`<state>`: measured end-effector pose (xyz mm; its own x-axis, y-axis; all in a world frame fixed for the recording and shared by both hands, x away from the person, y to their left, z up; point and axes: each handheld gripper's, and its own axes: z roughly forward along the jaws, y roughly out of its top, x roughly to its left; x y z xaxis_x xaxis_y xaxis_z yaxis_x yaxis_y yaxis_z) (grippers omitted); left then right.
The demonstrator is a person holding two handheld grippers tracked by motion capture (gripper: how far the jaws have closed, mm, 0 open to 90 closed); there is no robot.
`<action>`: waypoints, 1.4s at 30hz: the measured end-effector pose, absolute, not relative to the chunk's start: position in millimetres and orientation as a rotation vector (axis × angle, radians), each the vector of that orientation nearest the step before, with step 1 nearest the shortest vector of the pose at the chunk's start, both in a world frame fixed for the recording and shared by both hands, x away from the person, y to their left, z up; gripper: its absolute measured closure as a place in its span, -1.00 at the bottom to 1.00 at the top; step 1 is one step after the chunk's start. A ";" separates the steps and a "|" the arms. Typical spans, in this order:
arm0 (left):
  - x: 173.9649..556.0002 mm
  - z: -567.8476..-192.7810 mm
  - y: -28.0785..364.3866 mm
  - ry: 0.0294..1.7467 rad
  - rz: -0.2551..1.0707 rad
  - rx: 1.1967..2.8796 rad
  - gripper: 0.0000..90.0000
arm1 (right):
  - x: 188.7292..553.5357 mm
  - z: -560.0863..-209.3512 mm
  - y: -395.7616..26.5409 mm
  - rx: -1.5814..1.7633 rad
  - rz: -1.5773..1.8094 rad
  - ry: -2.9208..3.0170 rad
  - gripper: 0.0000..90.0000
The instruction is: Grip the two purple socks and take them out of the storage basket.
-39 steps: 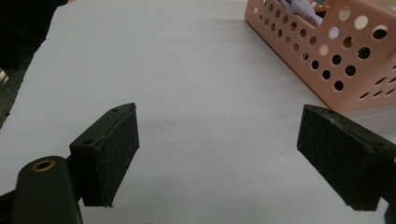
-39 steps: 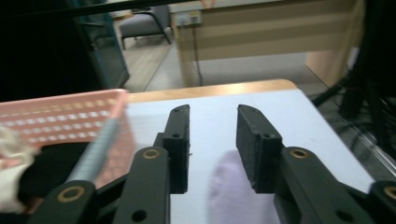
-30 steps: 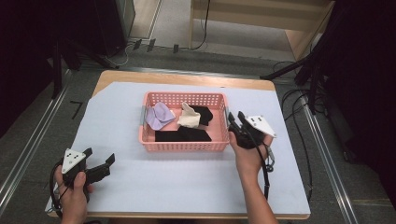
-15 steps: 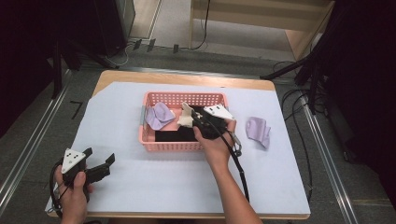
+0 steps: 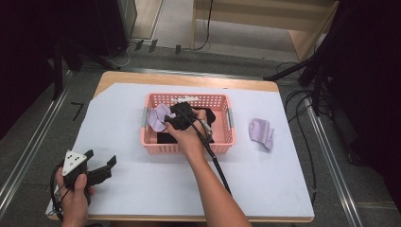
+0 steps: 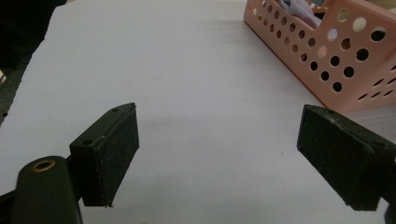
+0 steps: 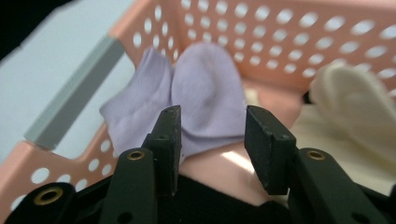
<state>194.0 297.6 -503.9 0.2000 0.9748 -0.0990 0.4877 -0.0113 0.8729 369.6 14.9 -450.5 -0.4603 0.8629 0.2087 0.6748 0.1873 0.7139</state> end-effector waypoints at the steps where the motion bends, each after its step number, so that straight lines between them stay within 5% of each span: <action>1: 194.0 -503.9 297.6 1.409 0.723 1.628 -0.69 | 369.6 -450.5 14.9 1.475 1.135 2.222 0.26; 12: 194.1 -504.0 297.5 1.411 0.725 1.622 -0.69 | 384.6 -456.8 50.1 1.595 0.891 2.425 0.06; 15: 194.0 -504.0 297.8 1.408 0.723 1.624 -0.69 | 387.6 -459.6 53.7 1.613 0.819 2.471 0.24; 18: 194.1 -504.2 297.7 1.409 0.723 1.620 -0.69 | 387.6 -460.7 51.8 1.606 0.842 2.519 0.79; 20: 194.2 -504.1 298.0 1.409 0.722 1.621 -0.69 | 383.8 -459.8 50.7 1.572 0.889 2.505 0.92; 42: 194.4 -504.2 297.1 1.407 0.733 1.630 -0.69 | 325.2 -393.1 -23.1 1.398 1.325 2.215 0.96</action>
<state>194.4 297.1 -504.2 0.1986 0.9758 -0.0916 0.4847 -0.0166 0.8745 325.2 -23.1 -393.1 -0.5298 0.8038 0.2707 0.6185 0.1477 0.7717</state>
